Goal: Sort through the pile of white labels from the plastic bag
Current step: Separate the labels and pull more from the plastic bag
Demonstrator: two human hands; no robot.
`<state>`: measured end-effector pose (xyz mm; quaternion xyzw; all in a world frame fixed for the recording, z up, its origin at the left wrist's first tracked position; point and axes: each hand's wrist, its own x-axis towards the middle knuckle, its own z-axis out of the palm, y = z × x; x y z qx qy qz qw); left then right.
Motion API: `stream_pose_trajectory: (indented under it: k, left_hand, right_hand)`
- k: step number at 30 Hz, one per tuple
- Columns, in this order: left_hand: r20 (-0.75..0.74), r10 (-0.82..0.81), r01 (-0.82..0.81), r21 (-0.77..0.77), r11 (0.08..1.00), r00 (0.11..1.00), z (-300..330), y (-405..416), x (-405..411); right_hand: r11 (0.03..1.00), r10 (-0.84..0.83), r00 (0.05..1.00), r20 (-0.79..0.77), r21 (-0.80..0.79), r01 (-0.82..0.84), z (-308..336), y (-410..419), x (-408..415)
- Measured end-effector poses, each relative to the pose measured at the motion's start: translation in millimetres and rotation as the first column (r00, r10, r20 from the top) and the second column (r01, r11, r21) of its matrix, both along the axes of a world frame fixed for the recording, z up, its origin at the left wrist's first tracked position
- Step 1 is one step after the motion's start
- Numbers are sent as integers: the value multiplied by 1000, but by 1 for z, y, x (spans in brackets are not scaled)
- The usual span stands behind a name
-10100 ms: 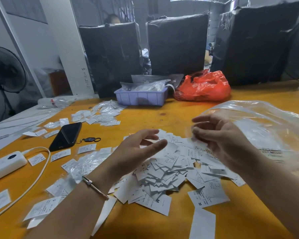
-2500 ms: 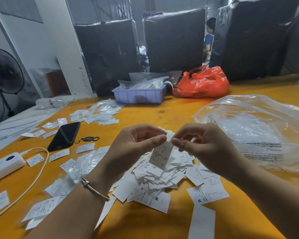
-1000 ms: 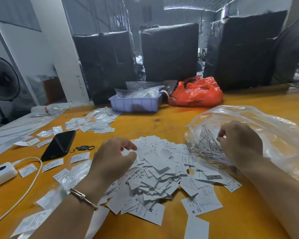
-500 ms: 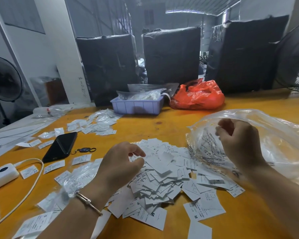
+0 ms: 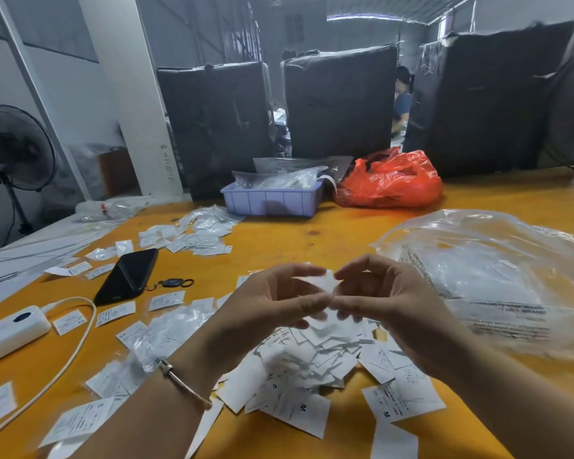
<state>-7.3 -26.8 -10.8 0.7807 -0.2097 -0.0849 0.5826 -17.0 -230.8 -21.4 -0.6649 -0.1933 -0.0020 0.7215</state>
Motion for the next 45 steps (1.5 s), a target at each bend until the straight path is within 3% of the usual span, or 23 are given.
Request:
stream_pose_trajectory:
  k: [3, 6, 9, 12, 17, 23, 26, 30, 34, 45]
  left_hand:
    - [51, 14, -18, 71, 997, 999, 0, 1, -1]
    - [40, 117, -118, 26, 993, 992, -1, 2, 1]
    - [30, 324, -321, -84, 943, 946, 0, 5, 4]
    - [25, 459, -451, -143, 881, 888, -1, 8, 9]
    - [-187, 446, -482, -270, 833, 875, 0, 12, 15]
    - [-365, 286, -415, -348, 840, 886, 2, 14, 14]
    - [-412, 226, -369, -308, 877, 882, 4, 13, 12]
    - [-417, 255, -370, -222, 902, 872, 1, 14, 12]
    - [-395, 260, -359, -202, 911, 881, 1, 15, 13]
    - [-228, 269, -309, -161, 937, 936, 1, 10, 8]
  right_hand:
    - [999, -28, 999, 37, -33, 29, -3, 3, -1]
    - [981, -182, 979, 90, -59, 187, -7, 3, 3]
    - [815, -335, 873, 354, -355, 457, -14, -4, 11]
    - [619, -159, 868, 471, -637, 459, -20, -4, 16]
    - [549, 93, 883, 460, -764, 340, -29, 8, 19]
    - [630, -36, 874, 485, -667, 397, -32, 10, 20]
    - [794, -134, 931, 338, -526, 306, -30, 9, 19]
    - [964, -206, 978, 10, -169, 205, -20, 1, 18]
    - [986, -157, 973, -171, 28, 164, -14, -5, 19]
    - [966, -225, 969, -102, 107, 236, -3, -12, 15]
